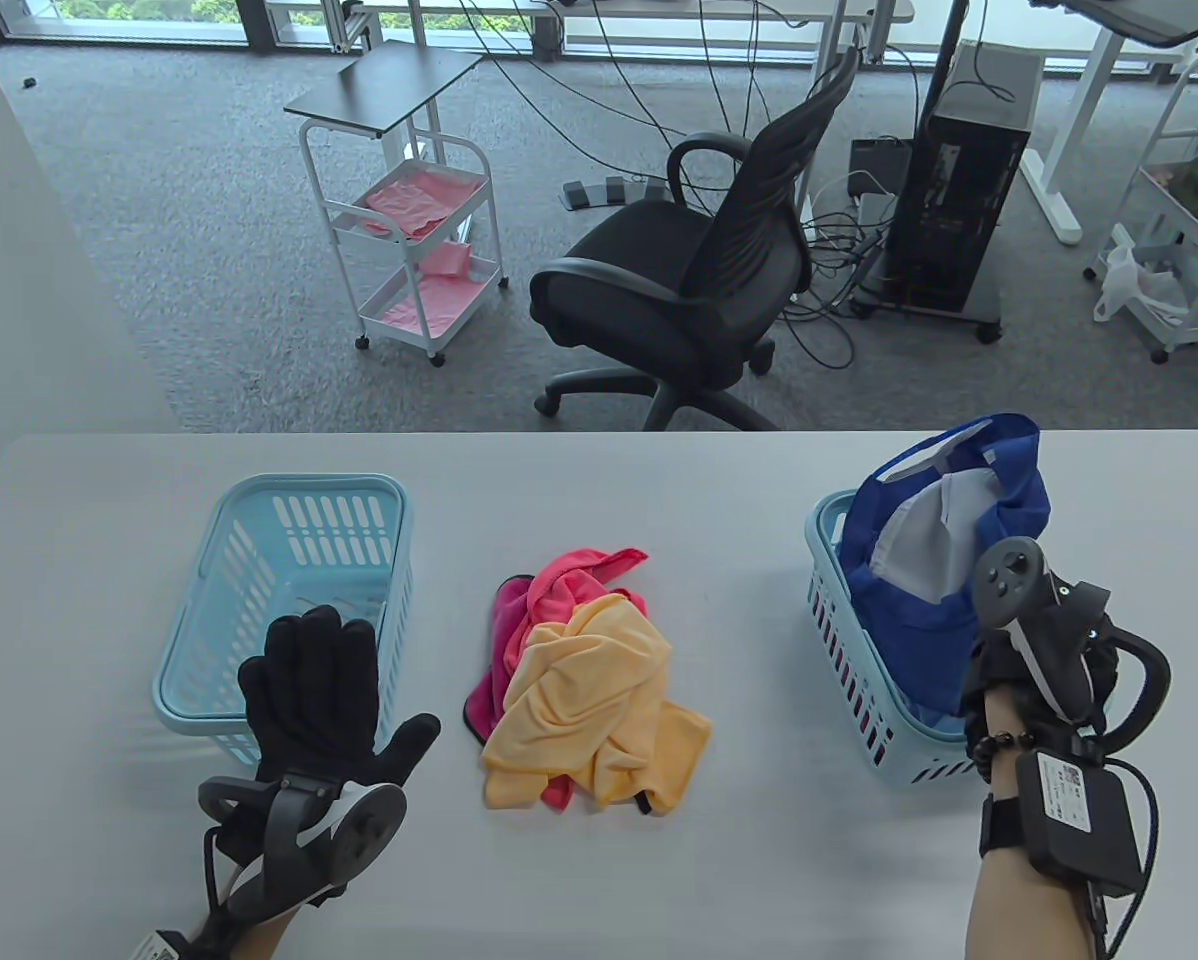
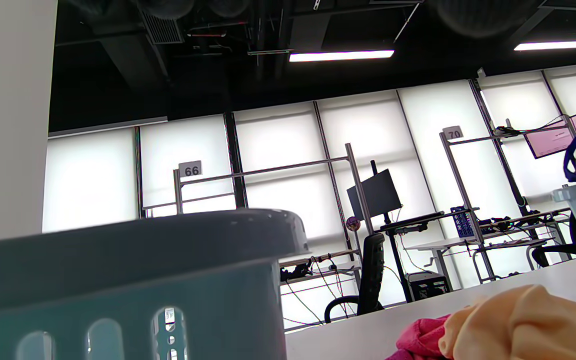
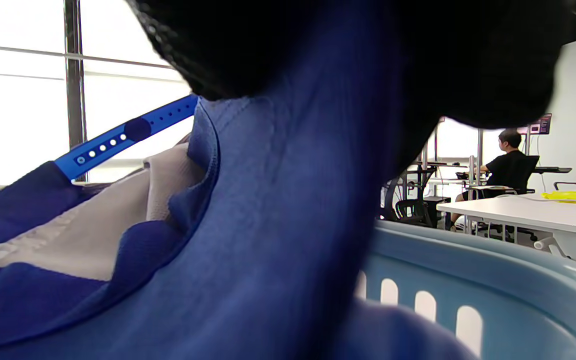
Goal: Sort apparel and towels into hand baskets
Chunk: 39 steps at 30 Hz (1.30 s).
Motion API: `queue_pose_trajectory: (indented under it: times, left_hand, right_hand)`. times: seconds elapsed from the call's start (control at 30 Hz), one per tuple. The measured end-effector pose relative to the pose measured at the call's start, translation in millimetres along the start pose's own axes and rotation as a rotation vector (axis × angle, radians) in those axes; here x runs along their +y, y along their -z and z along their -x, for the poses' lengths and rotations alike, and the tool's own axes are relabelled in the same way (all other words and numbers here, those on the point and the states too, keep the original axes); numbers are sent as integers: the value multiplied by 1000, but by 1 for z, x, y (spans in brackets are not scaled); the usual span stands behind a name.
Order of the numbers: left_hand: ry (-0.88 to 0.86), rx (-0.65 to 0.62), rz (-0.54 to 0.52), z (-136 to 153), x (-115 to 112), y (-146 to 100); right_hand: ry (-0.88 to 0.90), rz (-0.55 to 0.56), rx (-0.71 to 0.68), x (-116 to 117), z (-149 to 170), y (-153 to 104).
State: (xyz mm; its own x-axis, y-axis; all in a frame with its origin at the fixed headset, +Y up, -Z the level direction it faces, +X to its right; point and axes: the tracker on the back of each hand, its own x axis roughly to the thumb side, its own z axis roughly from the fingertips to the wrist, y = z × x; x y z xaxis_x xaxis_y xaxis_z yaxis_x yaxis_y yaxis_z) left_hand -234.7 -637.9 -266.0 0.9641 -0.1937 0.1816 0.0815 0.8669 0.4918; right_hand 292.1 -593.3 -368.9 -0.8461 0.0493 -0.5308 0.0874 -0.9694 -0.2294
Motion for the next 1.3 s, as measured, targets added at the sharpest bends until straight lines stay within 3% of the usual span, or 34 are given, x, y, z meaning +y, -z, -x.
queue_pose_trajectory:
  times: [0.23, 0.43, 0.73, 1.07, 1.3]
  left_hand:
    - [2, -5, -6, -1, 1, -1]
    - [3, -6, -8, -2, 1, -1]
    - [0, -6, -19, -2, 2, -2]
    - [-1, -10, -19, -3, 2, -3]
    - [-3, -27, -11, -7, 1, -4]
  right_hand:
    - [-34, -101, 18, 8, -2, 5]
    - [-44, -116, 35, 7, 3, 2]
    - [25, -42, 28, -25, 7, -9]
    - [161, 52, -211, -69, -43, -49]
    - [188, 18, -425, -51, -98, -90]
